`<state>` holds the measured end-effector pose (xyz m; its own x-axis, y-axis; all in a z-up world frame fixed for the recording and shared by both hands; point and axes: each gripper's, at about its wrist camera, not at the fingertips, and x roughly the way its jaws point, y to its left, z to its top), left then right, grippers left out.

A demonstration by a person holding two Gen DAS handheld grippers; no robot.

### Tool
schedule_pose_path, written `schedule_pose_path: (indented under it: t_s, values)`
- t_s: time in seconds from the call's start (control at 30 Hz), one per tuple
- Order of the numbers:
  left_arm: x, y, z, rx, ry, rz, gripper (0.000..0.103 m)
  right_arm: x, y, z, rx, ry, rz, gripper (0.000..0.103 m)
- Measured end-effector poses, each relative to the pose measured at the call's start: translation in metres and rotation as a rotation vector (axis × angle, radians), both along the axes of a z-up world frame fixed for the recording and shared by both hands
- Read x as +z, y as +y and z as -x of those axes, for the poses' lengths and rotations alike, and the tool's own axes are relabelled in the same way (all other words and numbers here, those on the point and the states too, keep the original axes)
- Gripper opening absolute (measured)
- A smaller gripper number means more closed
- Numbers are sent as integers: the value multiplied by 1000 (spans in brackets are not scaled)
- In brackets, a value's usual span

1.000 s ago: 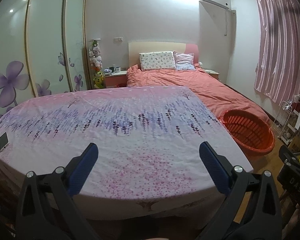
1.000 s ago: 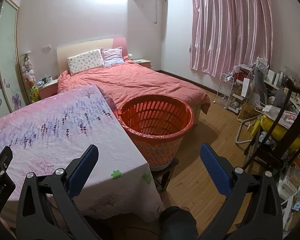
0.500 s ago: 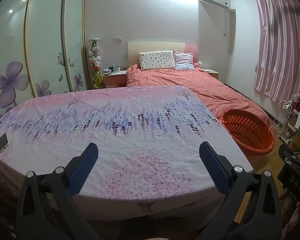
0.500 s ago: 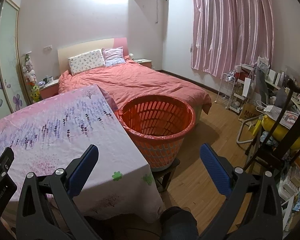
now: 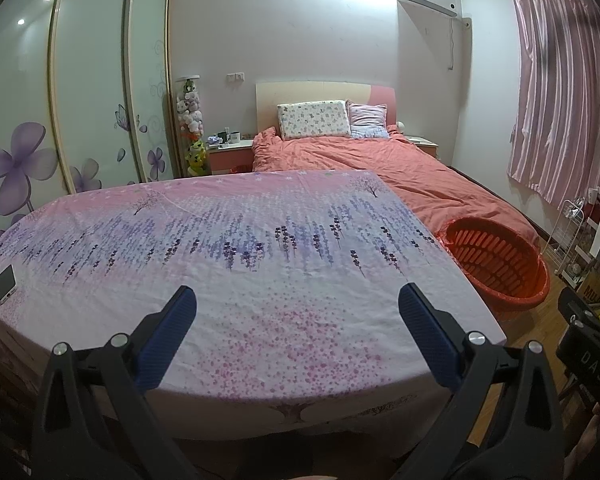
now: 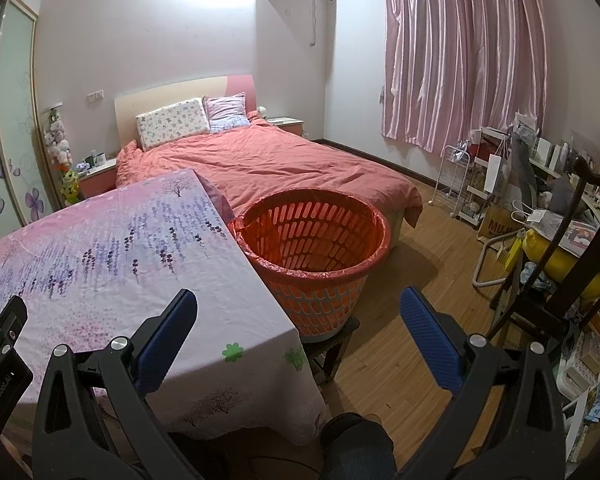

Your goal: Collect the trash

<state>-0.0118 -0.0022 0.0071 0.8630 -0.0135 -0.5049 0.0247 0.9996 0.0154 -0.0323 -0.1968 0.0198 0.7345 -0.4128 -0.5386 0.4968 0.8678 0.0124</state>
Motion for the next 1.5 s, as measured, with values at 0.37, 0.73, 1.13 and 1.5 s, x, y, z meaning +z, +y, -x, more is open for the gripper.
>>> schedule_pose_path:
  t_s: [0.37, 0.73, 1.13, 1.5]
  values:
    - [0, 0, 0, 0, 1, 0, 99, 0, -1, 0, 0, 0, -1, 100]
    - [0, 0, 0, 0, 1, 0, 99, 0, -2, 0, 0, 1, -1, 100]
    - [0, 0, -1, 0, 2, 0, 99, -1, -2, 0, 0, 1, -2, 100]
    - [-4, 1, 0, 4, 4, -3, 99, 0, -2, 0, 1, 2, -3, 100]
